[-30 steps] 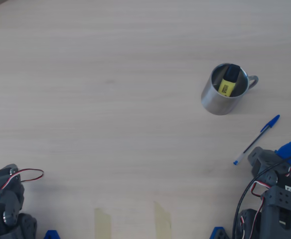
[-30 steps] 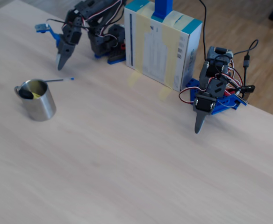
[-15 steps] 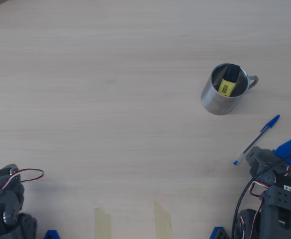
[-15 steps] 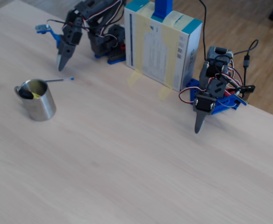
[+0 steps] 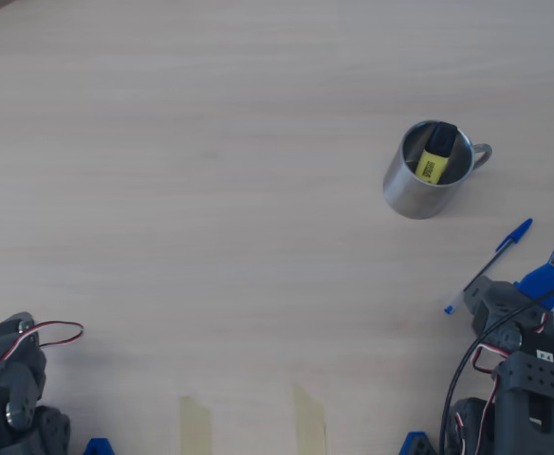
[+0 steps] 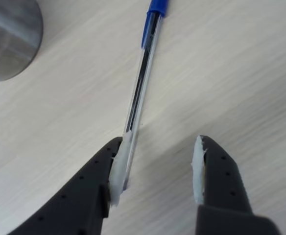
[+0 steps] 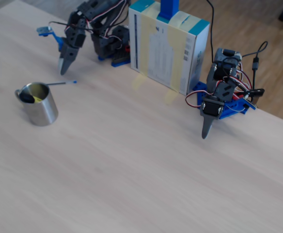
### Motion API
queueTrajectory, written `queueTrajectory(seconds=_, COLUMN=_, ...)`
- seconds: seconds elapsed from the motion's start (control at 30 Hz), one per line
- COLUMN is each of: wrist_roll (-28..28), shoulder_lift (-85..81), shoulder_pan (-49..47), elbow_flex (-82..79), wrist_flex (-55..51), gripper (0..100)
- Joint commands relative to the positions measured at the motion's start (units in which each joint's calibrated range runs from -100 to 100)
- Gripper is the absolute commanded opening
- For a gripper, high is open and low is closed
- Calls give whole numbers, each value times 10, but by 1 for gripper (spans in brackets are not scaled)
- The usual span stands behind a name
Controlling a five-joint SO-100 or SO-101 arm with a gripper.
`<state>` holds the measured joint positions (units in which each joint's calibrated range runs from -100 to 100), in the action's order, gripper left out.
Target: Grab the blue pen and put it in the silver cup.
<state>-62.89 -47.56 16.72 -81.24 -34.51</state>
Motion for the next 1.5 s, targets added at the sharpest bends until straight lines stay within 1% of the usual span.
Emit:
queueTrajectory(seconds=0.0, wrist_roll=-1, shoulder_lift=18, shoulder_pan=-12, elbow_flex=27, wrist_flex=13, gripper=21)
queueTrajectory(seconds=0.43, wrist_roll=-2, shoulder_lift=72, shoulder_pan=-28, elbow_flex=27, wrist_flex=57, gripper=21)
queueTrajectory(seconds=0.73, wrist_roll=-2, shoulder_lift=110, shoulder_pan=-28, elbow_flex=28, wrist_flex=61, gripper=21)
queueTrajectory(seconds=1.0, wrist_roll=-2, shoulder_lift=156, shoulder_pan=-28, elbow_flex=27, wrist_flex=106, gripper=21)
queueTrajectory(seconds=1.37, wrist_roll=-2, shoulder_lift=190, shoulder_pan=-29, elbow_flex=51, wrist_flex=106, gripper=21)
queueTrajectory(seconds=1.47, wrist_roll=-1, shoulder_lift=205, shoulder_pan=-29, elbow_flex=56, wrist_flex=121, gripper=21)
